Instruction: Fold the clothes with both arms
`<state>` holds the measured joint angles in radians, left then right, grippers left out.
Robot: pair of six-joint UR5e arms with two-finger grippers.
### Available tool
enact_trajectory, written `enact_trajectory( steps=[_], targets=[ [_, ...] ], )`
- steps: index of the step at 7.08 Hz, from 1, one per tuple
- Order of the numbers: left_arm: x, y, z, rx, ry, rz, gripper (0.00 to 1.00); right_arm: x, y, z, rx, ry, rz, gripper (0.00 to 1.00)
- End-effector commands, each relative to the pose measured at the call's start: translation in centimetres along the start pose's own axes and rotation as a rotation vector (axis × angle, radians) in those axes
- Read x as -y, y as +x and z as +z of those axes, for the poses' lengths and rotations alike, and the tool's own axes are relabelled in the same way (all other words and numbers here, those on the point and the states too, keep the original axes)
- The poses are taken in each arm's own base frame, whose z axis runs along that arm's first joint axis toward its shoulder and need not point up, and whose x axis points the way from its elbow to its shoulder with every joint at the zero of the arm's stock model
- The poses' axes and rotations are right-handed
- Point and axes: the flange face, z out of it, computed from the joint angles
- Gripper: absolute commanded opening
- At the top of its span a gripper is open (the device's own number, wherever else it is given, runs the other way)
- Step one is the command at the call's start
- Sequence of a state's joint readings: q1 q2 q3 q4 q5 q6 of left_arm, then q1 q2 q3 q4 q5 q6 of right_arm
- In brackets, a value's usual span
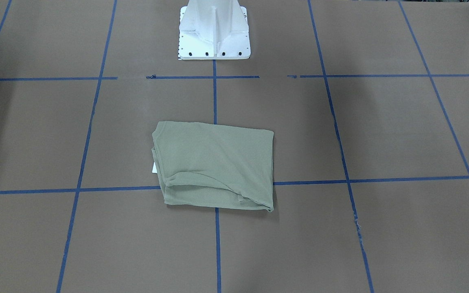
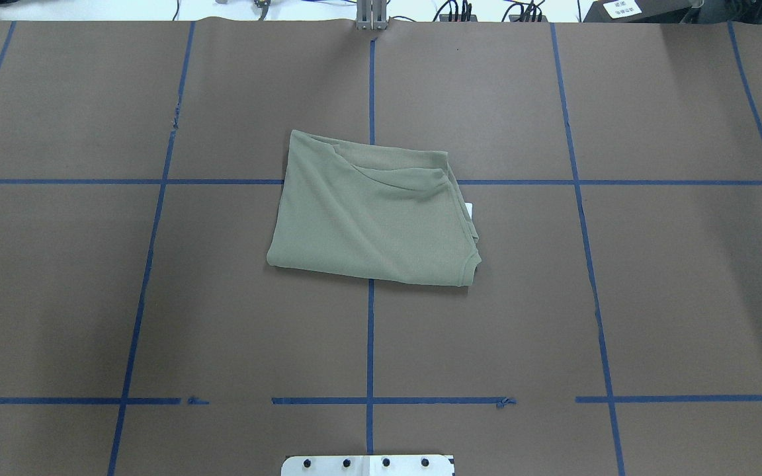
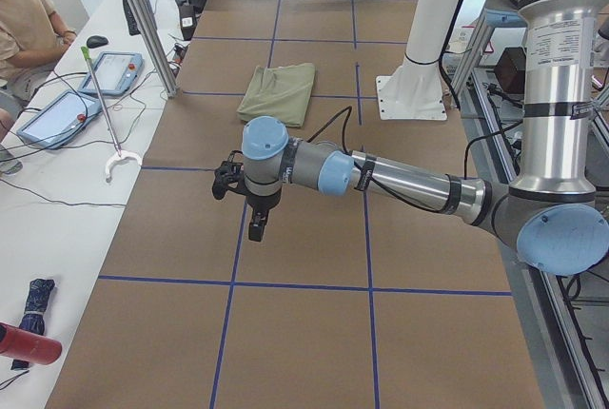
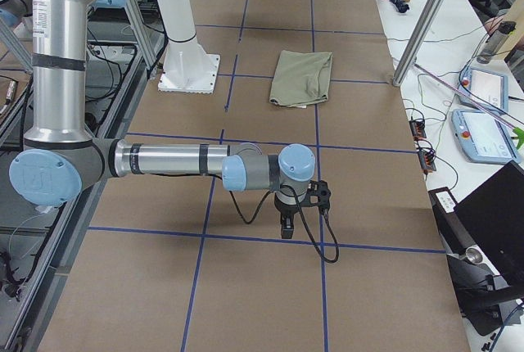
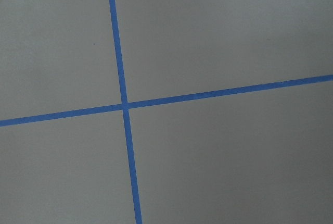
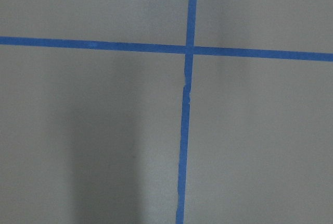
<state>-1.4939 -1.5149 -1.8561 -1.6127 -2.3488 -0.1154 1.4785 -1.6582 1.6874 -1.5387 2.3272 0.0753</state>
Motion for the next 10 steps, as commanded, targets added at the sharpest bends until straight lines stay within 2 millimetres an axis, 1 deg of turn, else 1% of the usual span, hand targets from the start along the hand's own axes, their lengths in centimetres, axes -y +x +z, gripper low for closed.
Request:
enact_trajectory(
  steps=[1,2,3,4,5,6,7,8,10],
  targets=[
    [-0.7,-0.8,0.5,0.005,-0.013,-0.019,1.0,-0.6,-0.3,-1.1,-0.004,-0.009,0.024,1.0],
    [-0.9,-1.2,0.9,0.004,-0.022,-0.031,1.0,-0.9,0.0,-0.8,-0.003,-0.016,0.03,1.0],
    [-0.3,-1.5,1.4,0.001,-0.028,-0.036,1.0,-1.0,0.1,-0.6,0.007,-0.022,0.037,1.0],
    [-0.5,-3.4,3.3,0.003,-0.063,-0.064,1.0,-0.9,0.1,-0.5,0.008,-0.024,0.037,1.0],
    [-0.7,-4.1,3.7,0.005,-0.073,-0.084,1.0,-1.0,0.3,-0.3,0.008,-0.026,0.043,1.0],
    [-1.0,-5.5,3.9,0.003,-0.075,-0.112,1.0,-1.0,0.7,0.2,0.011,-0.033,0.045,1.0],
    [-1.3,-6.4,3.7,0.004,-0.07,-0.119,1.0,-1.0,0.7,0.2,0.012,-0.033,0.045,1.0],
    [-0.8,-6.0,3.2,0.003,-0.05,-0.102,1.0,-0.7,0.5,0.0,0.013,-0.031,0.043,1.0],
    [-0.8,-5.9,3.3,-0.002,-0.024,-0.072,1.0,-0.2,0.0,-0.4,0.025,-0.025,0.052,1.0]
  ],
)
